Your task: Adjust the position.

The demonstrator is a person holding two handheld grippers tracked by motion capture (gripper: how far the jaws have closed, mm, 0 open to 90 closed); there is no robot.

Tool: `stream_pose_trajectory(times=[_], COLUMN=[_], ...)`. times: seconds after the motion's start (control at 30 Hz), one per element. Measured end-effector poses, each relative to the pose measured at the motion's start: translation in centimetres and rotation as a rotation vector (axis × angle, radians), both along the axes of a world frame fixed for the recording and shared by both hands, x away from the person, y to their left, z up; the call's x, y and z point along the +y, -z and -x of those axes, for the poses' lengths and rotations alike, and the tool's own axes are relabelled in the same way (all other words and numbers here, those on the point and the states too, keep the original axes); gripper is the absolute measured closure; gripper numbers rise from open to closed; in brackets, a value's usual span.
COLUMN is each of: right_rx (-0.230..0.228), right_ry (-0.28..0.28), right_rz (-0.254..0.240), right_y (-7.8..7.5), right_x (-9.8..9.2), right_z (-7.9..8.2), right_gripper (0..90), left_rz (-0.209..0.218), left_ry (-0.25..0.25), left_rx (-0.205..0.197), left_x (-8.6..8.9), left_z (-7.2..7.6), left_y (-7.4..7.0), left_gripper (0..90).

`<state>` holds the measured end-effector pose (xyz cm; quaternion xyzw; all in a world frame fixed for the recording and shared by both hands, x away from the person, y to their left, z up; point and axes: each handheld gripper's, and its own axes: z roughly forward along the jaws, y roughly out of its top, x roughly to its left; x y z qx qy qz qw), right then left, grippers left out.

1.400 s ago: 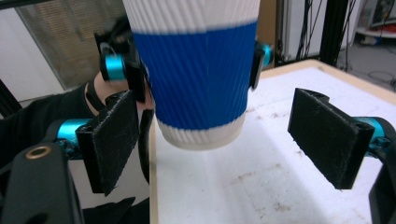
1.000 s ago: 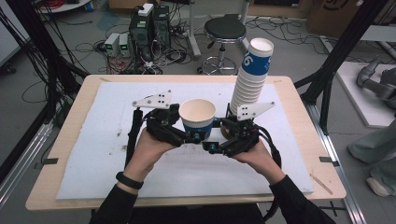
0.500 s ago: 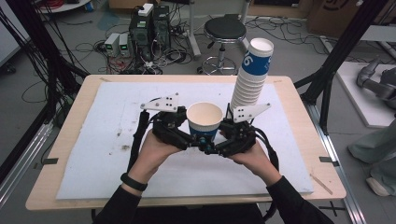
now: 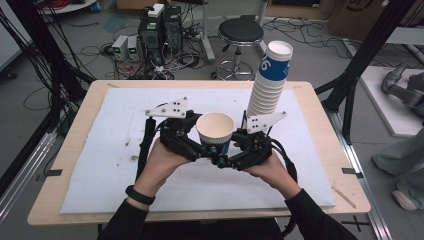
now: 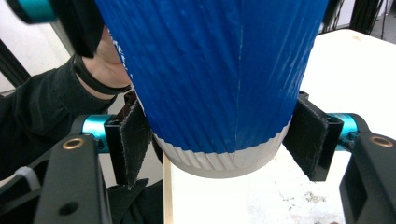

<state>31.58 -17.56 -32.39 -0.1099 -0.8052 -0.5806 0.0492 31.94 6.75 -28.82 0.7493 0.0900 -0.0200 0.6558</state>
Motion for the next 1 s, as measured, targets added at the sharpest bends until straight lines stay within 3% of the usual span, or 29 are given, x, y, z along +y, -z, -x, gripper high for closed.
stream_pose_trajectory(times=[0.1, 0.27, 0.4, 0.57, 0.7, 1.0], right_rx=[0.010, 0.009, 0.005, 0.007, -0.003, -0.006], right_ry=[0.005, 0.001, 0.020, 0.027, 0.024, 0.017], right_rz=[0.003, 0.005, -0.018, -0.065, -0.050, -0.041], right_y=[0.02, -0.01, -0.18, -0.53, -0.43, -0.44], right_x=[-0.01, -0.05, -0.23, -0.59, -0.35, -0.38], right_z=[-0.04, -0.03, -0.03, 0.02, 0.06, 0.05], right_gripper=[30.0, 29.4, 21.1, 21.1, 27.3, 28.2], left_rz=[0.003, 0.006, 0.009, 0.001, -0.008, 0.006], left_ry=[0.011, 0.010, 0.006, 0.008, 0.015, 0.014], left_rx=[-0.004, -0.009, -0.002, -0.002, 0.003, 0.012], left_x=[0.07, -0.02, 0.10, -0.21, -0.49, -0.49], left_z=[-0.04, 0.03, -0.07, -0.09, -0.11, -0.08], left_y=[0.00, -0.01, 0.01, 0.16, 0.33, 0.30], left_gripper=[20.6, 23.0, 23.6, 23.7, 23.7, 17.8])
